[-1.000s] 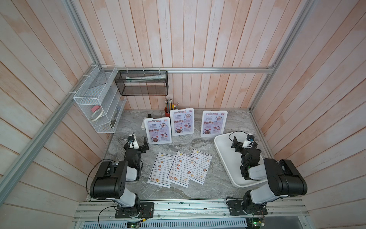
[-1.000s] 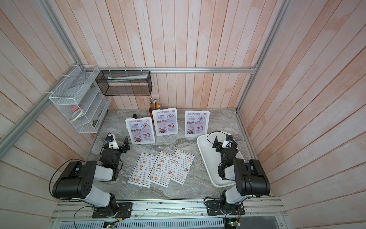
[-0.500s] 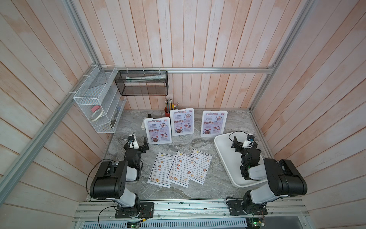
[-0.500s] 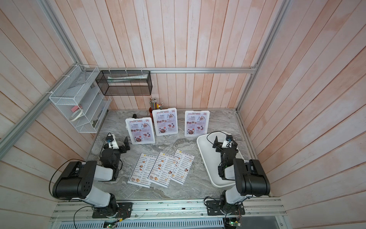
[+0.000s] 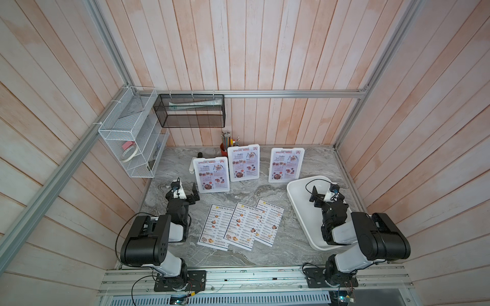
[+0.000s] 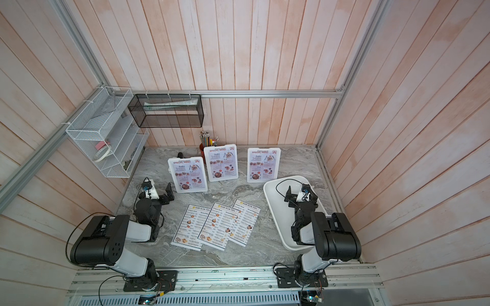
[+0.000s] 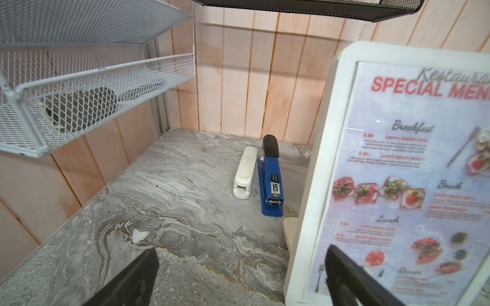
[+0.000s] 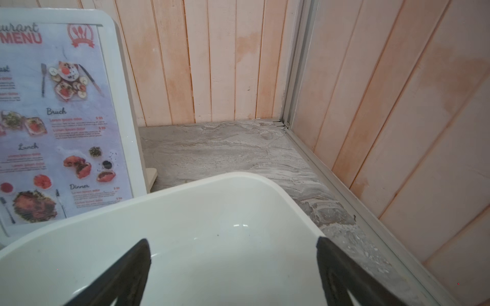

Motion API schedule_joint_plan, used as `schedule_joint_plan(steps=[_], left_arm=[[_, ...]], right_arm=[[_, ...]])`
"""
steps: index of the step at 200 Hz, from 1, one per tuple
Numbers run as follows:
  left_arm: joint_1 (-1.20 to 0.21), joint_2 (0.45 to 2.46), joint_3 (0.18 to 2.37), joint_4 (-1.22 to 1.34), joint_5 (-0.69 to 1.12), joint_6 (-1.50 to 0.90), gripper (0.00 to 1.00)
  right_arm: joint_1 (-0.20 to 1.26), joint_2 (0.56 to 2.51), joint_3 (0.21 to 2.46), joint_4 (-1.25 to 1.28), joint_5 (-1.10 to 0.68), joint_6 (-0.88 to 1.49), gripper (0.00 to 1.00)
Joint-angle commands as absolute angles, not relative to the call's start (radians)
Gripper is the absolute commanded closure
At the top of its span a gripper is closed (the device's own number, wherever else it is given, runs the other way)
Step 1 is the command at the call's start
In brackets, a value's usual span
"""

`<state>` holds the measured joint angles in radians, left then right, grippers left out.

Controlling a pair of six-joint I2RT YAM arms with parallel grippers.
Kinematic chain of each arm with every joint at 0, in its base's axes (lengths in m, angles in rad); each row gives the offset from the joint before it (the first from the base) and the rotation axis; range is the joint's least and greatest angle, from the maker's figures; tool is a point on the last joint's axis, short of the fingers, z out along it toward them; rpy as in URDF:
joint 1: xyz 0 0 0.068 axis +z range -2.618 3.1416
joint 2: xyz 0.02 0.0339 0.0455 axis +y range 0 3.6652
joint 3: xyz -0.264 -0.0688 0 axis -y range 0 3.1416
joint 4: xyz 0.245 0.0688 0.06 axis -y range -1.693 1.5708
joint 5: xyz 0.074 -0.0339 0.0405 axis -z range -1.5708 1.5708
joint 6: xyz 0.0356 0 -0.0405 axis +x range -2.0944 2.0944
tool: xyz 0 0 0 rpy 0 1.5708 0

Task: Replace the menus in the menu holders
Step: Reset both arms

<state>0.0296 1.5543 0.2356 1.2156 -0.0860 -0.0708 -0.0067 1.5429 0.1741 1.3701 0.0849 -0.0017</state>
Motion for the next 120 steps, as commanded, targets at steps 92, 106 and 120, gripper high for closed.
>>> schedule_joint_plan(steps=[92,106,120], left_arm=[[0.024,1.563,0.247,1.221,-0.097,-0.057,0.00],[0.025,1.563,0.247,1.223,-0.097,-0.057,0.00],[0.024,1.562,0.247,1.222,-0.097,-0.057,0.00]], right_arm=[[0.009,1.565,0.192,1.385,0.164,0.009,0.02],[0.010,1.563,0.193,1.377,0.163,0.007,0.02],[0.010,1.565,0.191,1.386,0.161,0.006,0.02]])
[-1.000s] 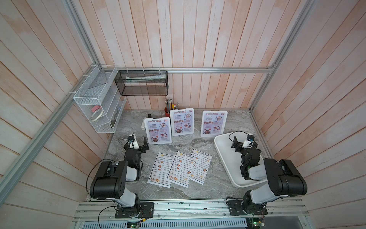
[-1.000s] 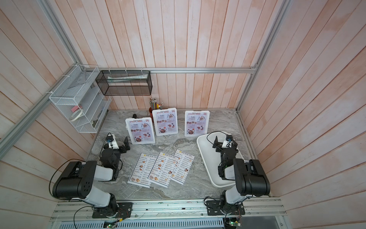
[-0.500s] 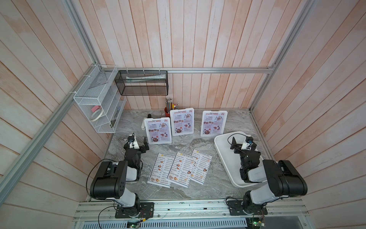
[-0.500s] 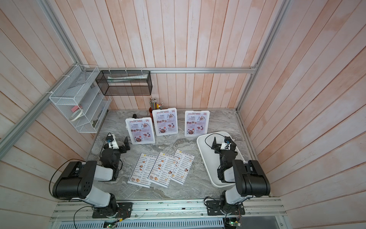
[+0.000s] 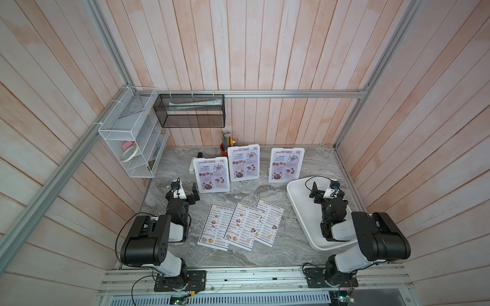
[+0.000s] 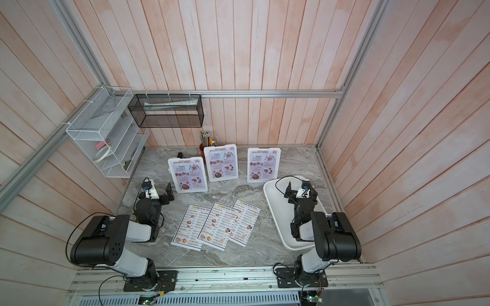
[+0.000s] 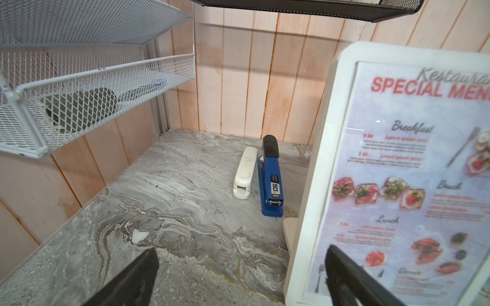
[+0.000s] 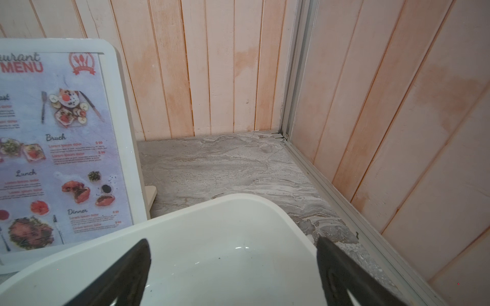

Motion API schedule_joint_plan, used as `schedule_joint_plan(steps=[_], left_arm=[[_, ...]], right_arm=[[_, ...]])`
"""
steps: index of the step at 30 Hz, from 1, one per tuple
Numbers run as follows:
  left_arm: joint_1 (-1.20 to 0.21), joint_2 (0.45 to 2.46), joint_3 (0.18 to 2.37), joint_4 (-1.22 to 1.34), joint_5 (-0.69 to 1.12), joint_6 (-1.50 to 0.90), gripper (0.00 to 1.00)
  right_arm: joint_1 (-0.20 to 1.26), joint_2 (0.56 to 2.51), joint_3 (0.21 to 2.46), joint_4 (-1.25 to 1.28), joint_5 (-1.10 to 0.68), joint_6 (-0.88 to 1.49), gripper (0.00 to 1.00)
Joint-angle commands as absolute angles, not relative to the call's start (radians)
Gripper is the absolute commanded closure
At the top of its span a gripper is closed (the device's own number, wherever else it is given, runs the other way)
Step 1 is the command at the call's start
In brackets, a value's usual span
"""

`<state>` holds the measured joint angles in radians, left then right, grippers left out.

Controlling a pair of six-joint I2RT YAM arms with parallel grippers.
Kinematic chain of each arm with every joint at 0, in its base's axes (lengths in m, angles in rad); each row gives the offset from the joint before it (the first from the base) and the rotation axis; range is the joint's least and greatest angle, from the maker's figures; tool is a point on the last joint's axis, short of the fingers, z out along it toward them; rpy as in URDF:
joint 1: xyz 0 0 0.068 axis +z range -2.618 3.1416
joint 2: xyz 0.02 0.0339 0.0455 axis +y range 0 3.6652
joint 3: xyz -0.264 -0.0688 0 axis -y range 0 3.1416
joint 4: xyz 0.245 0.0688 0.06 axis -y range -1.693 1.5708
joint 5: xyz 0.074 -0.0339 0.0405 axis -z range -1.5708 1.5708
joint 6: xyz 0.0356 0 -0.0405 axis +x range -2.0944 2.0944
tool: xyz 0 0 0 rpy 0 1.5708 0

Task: Replace the menus in the menu holders
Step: Reset both arms

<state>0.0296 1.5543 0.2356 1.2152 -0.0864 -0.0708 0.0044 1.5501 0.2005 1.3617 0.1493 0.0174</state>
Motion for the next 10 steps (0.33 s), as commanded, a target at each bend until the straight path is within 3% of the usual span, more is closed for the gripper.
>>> schedule_joint_plan(steps=[1,10], left_arm=[[0.024,1.564,0.247,1.223,-0.097,-0.056,0.00],[0.025,1.564,0.247,1.221,-0.096,-0.057,0.00]], right_arm=[[0.010,1.566,0.190,1.387,0.159,0.005,0.02],[-0.002,1.564,0.194,1.374,0.068,0.000,0.02]])
